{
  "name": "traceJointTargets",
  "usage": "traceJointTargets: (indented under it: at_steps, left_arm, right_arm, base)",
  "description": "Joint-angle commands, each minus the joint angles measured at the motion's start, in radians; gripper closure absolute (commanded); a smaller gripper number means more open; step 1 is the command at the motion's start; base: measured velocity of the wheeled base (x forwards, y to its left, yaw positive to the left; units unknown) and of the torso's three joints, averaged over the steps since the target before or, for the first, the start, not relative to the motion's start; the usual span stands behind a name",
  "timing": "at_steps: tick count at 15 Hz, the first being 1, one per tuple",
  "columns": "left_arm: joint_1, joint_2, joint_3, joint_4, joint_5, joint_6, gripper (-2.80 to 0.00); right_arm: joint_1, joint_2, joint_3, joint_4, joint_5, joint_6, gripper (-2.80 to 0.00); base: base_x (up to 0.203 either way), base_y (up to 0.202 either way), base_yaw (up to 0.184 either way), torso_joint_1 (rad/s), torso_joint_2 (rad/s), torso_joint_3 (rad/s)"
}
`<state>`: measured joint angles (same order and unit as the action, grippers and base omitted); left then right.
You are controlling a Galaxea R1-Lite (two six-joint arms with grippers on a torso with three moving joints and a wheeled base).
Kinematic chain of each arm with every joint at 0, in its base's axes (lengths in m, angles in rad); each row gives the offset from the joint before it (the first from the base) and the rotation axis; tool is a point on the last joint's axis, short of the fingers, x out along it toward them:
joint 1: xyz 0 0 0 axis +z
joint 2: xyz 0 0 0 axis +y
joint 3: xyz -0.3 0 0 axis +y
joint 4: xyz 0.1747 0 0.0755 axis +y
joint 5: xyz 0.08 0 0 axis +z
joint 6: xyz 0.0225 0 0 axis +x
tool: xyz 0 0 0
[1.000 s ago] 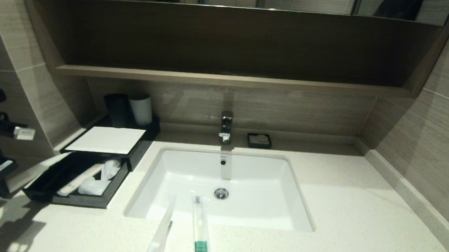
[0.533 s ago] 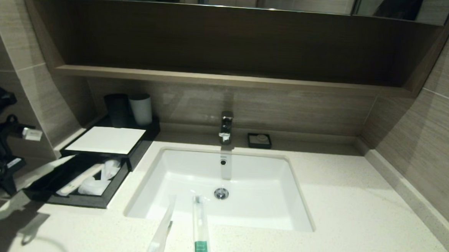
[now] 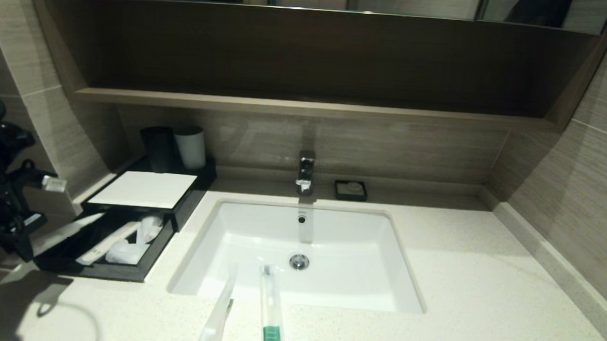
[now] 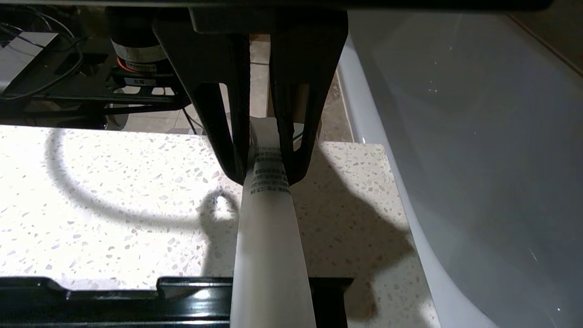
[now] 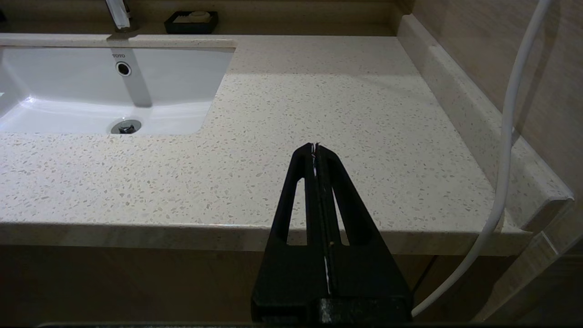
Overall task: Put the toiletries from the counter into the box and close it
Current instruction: Place the bathroom toiletry into the drawer
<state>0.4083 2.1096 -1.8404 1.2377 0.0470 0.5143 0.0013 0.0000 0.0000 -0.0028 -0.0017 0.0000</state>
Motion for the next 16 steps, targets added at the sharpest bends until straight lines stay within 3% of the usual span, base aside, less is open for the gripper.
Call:
traceJointTargets:
  at_steps: [1,16]
  left_arm:
    - [-0.008,0.025,-0.006,0.001,-0.002,0.003,0.00]
    - [-0.054,0.103,-0.079,-0.006,-0.012,-0.022,0.00]
  right_arm:
    - [0.000,0.000,0.002,0.000,0.000,0.000,0.00]
    - [0.000,-0.001,0.002,0.000,0.000,0.000,0.00]
  base:
    - [0.000,0.000,0.000,0.000,0.00,0.000]
    - [0.000,0.000,0.000,0.000,0.00,0.000]
